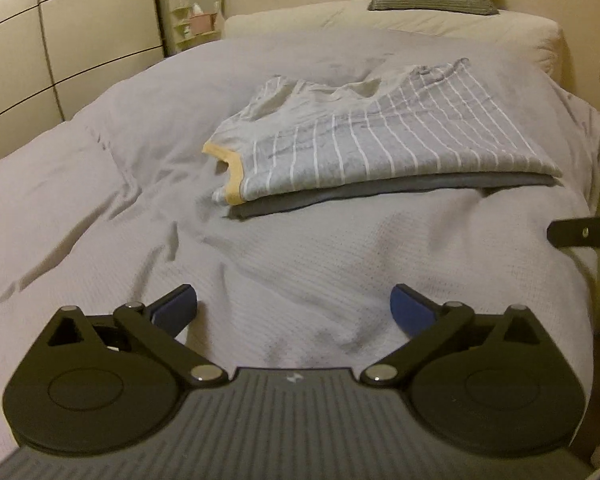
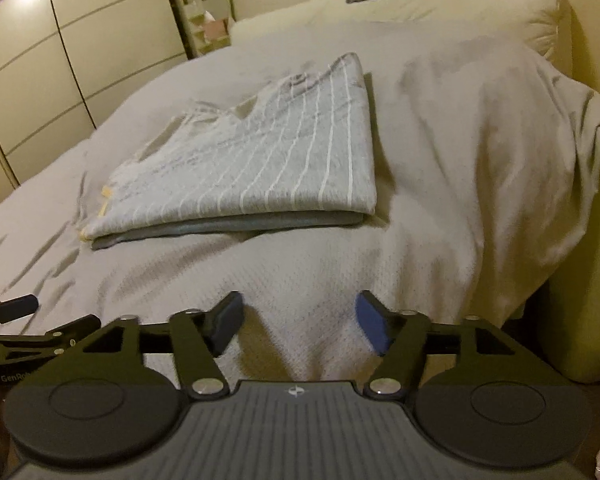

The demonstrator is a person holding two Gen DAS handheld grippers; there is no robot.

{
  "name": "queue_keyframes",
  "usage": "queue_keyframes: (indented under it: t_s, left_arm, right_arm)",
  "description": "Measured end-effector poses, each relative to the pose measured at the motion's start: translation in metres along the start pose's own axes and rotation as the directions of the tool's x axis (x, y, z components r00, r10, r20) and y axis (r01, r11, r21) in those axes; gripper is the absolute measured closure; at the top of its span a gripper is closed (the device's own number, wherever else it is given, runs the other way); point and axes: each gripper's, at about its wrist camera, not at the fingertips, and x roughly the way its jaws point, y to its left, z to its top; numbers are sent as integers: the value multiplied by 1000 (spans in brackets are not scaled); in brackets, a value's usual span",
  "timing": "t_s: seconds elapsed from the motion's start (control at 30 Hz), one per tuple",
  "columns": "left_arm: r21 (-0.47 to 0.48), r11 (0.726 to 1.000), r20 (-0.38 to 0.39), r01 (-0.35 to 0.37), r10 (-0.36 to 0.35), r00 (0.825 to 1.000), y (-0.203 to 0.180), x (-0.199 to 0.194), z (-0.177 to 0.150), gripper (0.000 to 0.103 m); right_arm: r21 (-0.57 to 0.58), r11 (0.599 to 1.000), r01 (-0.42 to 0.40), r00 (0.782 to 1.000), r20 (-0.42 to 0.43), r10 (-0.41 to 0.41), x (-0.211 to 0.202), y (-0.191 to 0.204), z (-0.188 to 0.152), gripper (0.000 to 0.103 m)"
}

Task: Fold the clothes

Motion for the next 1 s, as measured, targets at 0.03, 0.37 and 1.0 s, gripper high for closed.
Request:
queue_keyframes:
  t_s: [0.03, 0.37, 1.0]
  left_arm:
    - [-5, 1000, -7, -3, 3, 1000, -1, 1, 1, 1]
    - [-67, 998, -33, -3, 0, 999, 2, 6, -4, 1]
    - [-150, 987, -39, 51, -57, 998, 3, -3, 3, 1]
  right_arm:
    - [-1, 1000, 7, 1000, -5, -7, 1, 1, 0, 19]
    - [-27, 999, 25, 999, -38, -26, 9, 6, -4, 15]
    - [-68, 997, 46, 997, -51, -49, 5, 16, 2, 14]
